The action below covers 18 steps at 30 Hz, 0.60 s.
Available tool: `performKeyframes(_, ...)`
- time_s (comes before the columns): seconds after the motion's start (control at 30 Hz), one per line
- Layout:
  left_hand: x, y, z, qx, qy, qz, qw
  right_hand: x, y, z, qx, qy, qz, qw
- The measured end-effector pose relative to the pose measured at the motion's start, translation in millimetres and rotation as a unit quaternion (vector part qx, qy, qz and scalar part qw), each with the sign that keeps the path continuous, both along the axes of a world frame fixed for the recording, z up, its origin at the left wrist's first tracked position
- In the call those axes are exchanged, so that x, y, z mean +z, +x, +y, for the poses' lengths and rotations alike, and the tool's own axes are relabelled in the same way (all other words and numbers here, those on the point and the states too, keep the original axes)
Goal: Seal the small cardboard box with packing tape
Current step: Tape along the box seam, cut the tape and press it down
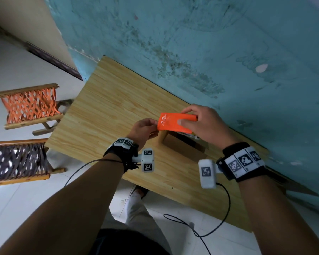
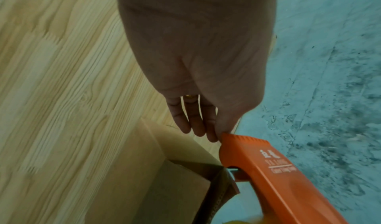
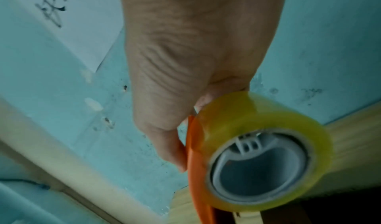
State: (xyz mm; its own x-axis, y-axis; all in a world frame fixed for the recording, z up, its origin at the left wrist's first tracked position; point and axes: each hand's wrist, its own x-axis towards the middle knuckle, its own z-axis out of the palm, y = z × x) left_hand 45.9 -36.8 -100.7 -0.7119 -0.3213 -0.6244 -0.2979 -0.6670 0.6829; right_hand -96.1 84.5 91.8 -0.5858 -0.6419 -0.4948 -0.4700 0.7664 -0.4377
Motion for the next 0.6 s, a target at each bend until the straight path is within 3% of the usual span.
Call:
performKeyframes(0.23, -18, 0, 12, -0.017, 0.031, -0.028, 0.999, -11, -6, -13, -0.013, 0.034, -0.015, 0.999)
performKeyframes(0.6, -40, -1, 40, -0.012, 0.056, -0.037, 0.998, -18, 1, -58, 0.114, 0.14, 0.056, 0.982)
